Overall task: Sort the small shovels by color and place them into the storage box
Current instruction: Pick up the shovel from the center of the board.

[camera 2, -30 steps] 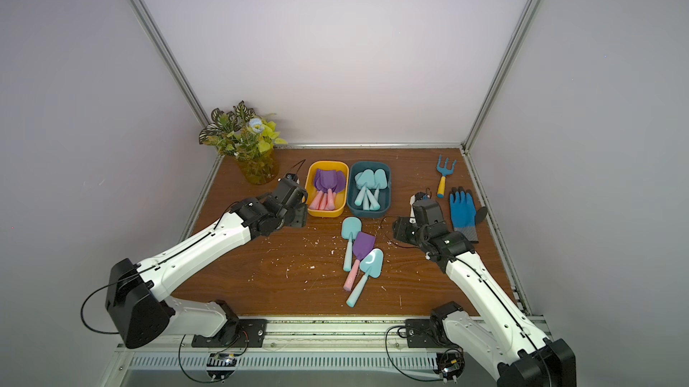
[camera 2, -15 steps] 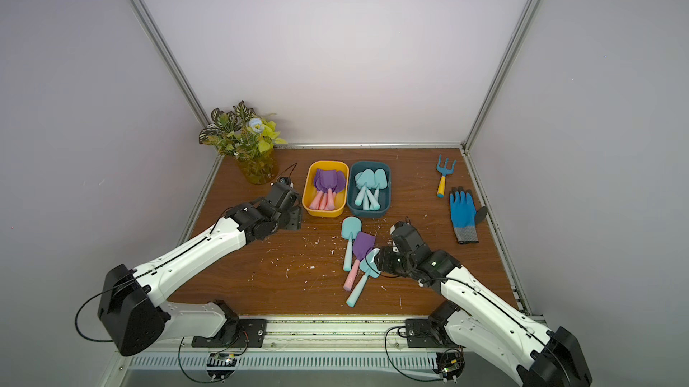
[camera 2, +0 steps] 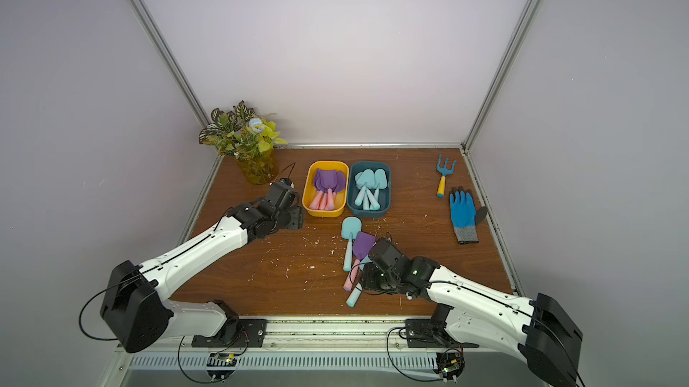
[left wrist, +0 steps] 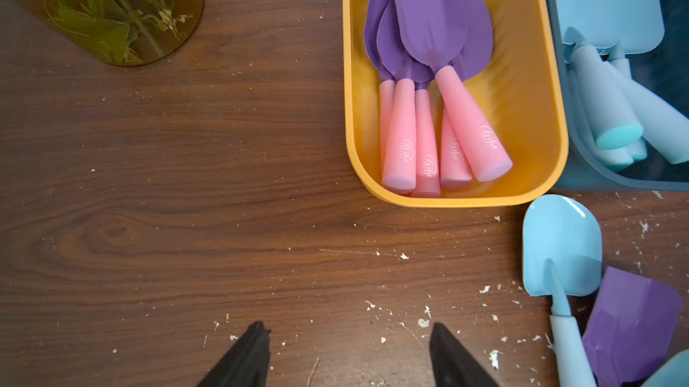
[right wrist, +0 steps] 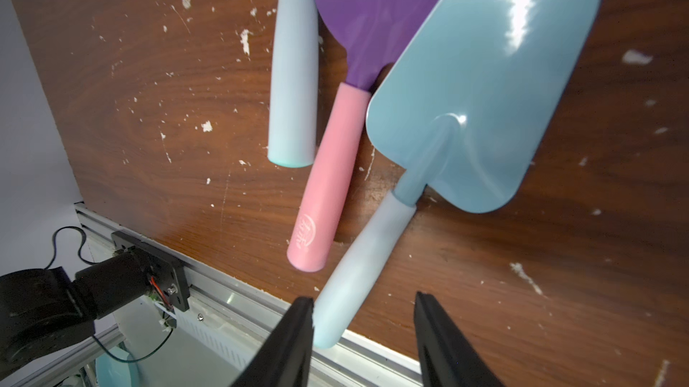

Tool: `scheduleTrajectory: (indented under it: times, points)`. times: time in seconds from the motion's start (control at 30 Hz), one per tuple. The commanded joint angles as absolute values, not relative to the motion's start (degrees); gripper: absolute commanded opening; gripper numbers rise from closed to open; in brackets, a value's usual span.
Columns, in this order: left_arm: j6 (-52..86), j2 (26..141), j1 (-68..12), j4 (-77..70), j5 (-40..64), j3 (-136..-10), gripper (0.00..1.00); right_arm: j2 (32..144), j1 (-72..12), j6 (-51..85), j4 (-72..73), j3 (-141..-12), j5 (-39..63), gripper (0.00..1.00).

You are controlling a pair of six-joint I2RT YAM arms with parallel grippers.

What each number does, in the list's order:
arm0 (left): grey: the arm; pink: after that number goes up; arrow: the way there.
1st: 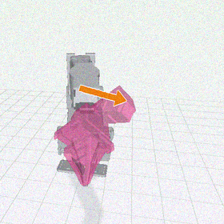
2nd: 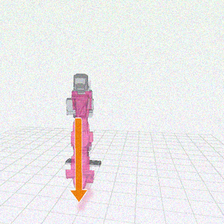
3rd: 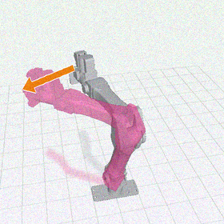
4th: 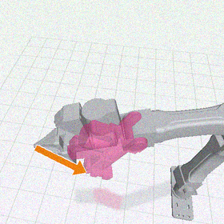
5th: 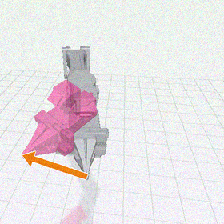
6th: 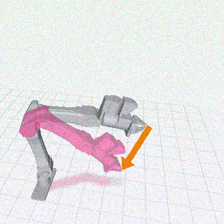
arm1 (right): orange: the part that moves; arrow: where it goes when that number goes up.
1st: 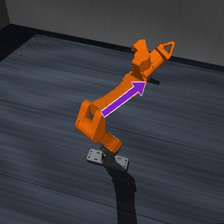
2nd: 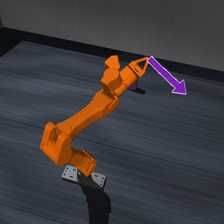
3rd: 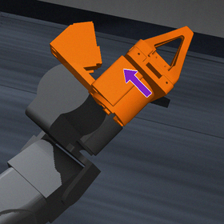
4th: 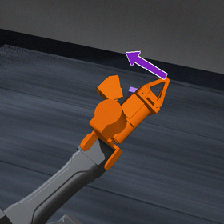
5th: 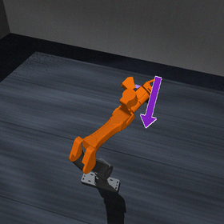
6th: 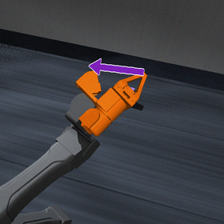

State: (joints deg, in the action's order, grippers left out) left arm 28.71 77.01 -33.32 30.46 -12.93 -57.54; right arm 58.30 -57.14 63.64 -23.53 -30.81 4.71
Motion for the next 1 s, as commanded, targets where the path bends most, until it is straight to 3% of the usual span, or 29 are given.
scheduleTrajectory:
  times: [0.0, 0.97]
  points:
    - [27.14, 77.03, -31.77, 29.23, -11.44, -56.65, 0.7, 60.73, -59.04, 67.01, -21.24, -31.83, 2.82, 0.51]
    - [25.43, 74.11, -26.63, 25.66, -5.3, -51.97, 0.71, 70.48, -60.34, 71.36, -24.07, -36.56, -0.02, 0.51]
